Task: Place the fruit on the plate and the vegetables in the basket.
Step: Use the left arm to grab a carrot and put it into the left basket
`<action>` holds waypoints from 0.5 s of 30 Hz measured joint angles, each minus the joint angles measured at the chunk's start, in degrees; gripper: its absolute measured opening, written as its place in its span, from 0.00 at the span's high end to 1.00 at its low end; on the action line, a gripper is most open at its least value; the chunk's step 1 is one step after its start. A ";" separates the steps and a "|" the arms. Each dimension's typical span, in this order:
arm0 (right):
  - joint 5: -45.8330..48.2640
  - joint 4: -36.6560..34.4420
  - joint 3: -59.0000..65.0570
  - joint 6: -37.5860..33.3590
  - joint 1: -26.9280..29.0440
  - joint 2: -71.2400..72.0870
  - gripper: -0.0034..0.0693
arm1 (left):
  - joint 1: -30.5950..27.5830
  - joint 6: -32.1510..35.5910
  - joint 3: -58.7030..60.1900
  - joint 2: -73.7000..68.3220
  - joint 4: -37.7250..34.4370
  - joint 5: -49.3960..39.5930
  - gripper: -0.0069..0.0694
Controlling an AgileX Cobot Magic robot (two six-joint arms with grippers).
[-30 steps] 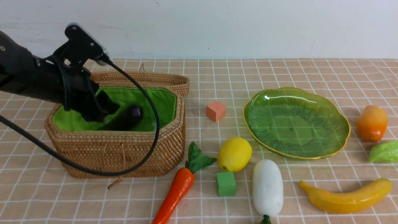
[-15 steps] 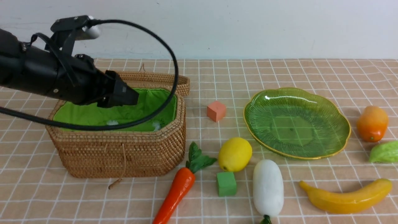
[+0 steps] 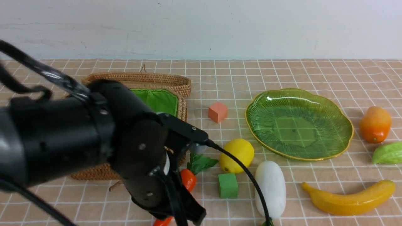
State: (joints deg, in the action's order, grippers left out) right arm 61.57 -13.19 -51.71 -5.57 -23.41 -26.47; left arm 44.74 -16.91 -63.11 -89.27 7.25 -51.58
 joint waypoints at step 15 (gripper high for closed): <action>1.54 -6.84 0.00 -0.28 0.00 0.00 0.84 | -2.48 -9.48 -0.19 -16.86 8.39 11.67 0.43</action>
State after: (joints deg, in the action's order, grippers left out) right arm 63.11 -20.03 -51.71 -5.85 -23.41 -26.47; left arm 42.27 -26.40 -63.30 -106.12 15.64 -39.92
